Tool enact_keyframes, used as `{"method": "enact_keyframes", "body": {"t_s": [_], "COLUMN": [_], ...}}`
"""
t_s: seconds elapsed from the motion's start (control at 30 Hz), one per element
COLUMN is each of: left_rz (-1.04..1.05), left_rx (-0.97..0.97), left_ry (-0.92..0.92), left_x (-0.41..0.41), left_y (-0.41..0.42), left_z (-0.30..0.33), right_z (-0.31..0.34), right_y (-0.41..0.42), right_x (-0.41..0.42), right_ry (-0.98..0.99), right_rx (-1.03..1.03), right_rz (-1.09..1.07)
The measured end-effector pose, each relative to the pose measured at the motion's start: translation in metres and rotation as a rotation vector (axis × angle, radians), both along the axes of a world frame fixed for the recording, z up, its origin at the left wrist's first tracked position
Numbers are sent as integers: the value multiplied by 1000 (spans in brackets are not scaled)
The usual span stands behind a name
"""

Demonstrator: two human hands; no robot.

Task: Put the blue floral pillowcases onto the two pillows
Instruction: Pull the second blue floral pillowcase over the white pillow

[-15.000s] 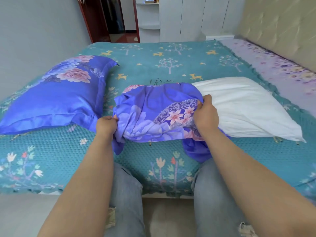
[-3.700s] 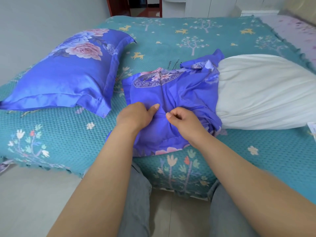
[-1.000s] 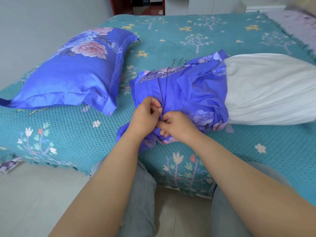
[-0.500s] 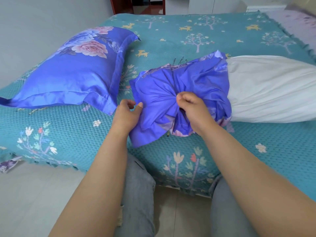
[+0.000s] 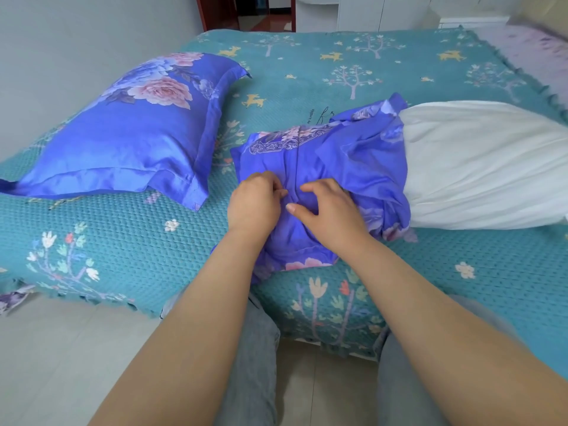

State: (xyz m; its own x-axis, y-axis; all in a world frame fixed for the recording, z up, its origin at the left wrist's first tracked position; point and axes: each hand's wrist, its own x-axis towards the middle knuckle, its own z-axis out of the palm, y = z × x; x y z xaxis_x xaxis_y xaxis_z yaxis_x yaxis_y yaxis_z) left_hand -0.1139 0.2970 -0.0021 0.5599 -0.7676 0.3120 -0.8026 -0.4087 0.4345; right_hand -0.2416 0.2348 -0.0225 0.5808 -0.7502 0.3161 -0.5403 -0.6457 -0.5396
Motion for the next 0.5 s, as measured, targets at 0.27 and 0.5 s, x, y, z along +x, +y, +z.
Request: {"method": "enact_keyframes", "body": {"t_s": [0.27, 0.5], "left_rz": [-74, -139], "left_rx": [-50, -150], "left_ry": [329, 381], "left_x": [-29, -27], "left_y": [-34, -26], "left_z": [20, 8], "right_z": [-4, -18], "right_y": [-12, -26], "right_x": [-7, 1], "right_ry": [-239, -624], "right_rx": [784, 932], "right_rz": [304, 29]}}
